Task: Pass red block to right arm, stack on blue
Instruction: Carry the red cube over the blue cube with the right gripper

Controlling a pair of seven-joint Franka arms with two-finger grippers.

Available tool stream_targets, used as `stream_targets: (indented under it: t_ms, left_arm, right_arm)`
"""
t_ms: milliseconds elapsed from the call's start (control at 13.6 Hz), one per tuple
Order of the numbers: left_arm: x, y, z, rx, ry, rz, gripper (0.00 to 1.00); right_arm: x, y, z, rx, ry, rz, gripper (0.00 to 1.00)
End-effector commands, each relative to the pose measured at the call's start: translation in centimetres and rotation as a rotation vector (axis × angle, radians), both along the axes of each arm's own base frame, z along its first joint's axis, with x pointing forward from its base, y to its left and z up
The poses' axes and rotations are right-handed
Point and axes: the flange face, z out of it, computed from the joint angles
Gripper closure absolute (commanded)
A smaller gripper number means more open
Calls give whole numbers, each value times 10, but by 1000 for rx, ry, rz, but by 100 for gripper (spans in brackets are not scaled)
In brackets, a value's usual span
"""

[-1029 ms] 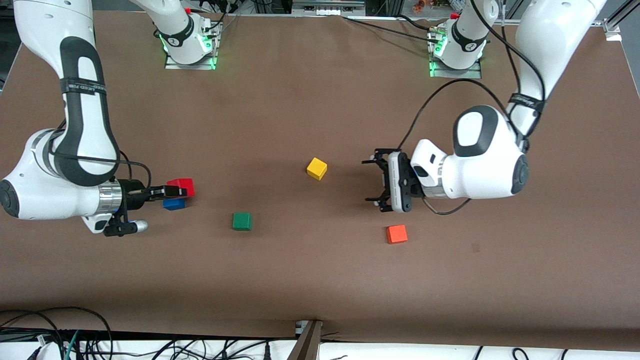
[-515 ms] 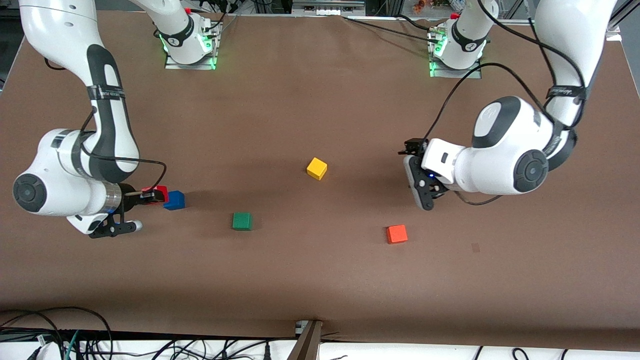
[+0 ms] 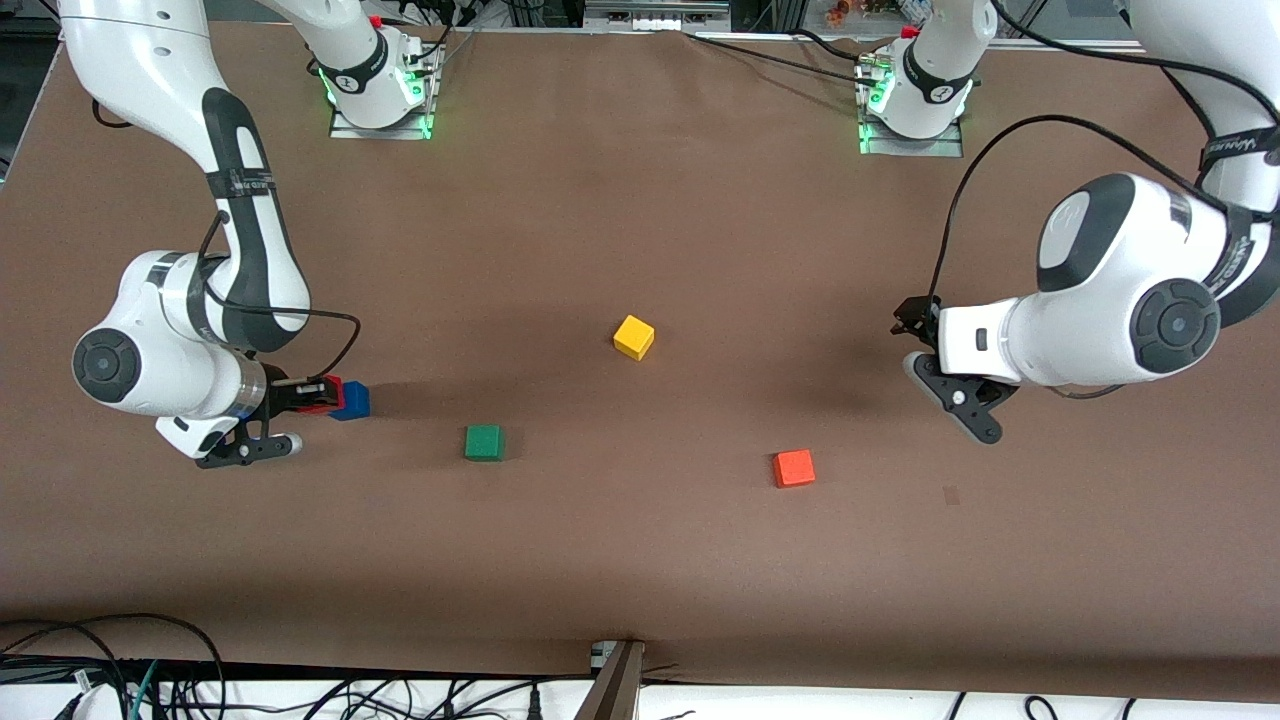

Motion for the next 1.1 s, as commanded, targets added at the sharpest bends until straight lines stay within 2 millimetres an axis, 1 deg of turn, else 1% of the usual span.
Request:
stream_targets:
  t_ms: [0, 74, 221, 294, 368, 441, 515, 588, 662, 735, 809, 882, 956, 1029]
  left_arm:
    - [-7, 22, 34, 75, -31, 114, 0]
    - [-6, 37, 40, 85, -25, 139, 0]
    - [-10, 51, 49, 147, -1, 237, 0]
    - [-11, 56, 63, 188, -15, 274, 0]
    - [-16, 53, 80, 214, -19, 299, 0]
    - [-20, 52, 88, 239, -6, 341, 0]
    - [-29, 48, 104, 258, -31, 378, 0]
    - [-32, 48, 111, 269, -41, 403, 0]
    - [-33, 46, 112, 284, -48, 404, 0]
    - [-35, 49, 120, 307, -78, 432, 0]
    - [-39, 56, 119, 321, -97, 459, 0]
    - [-45, 68, 122, 306, -113, 514, 0]
    - [-53, 83, 126, 274, -108, 583, 0]
    - [-64, 92, 131, 248, -113, 631, 0]
  right_arm:
    - [-27, 5, 1, -23, -65, 12, 77]
    - [-31, 7, -1, -23, -83, 14, 77]
    - [-35, 8, -3, -24, -97, 6, 77]
    - [-36, 9, -4, -24, -103, 7, 77]
    - [-38, 9, -6, -24, -104, 7, 77]
    - [-39, 8, -6, -24, -114, 5, 77]
    - [-41, 7, -8, -25, -122, 4, 77]
    - [-41, 7, -9, -26, -124, 3, 77]
    - [-41, 7, -9, -26, -125, 3, 77]
    - [-41, 7, -9, -25, -125, 4, 77]
    - [-41, 7, -9, -25, -125, 4, 77]
    - [-41, 7, -9, -25, -125, 4, 77]
    - [-41, 7, -9, -25, -125, 4, 77]
    - [-41, 7, -9, -25, -125, 4, 77]
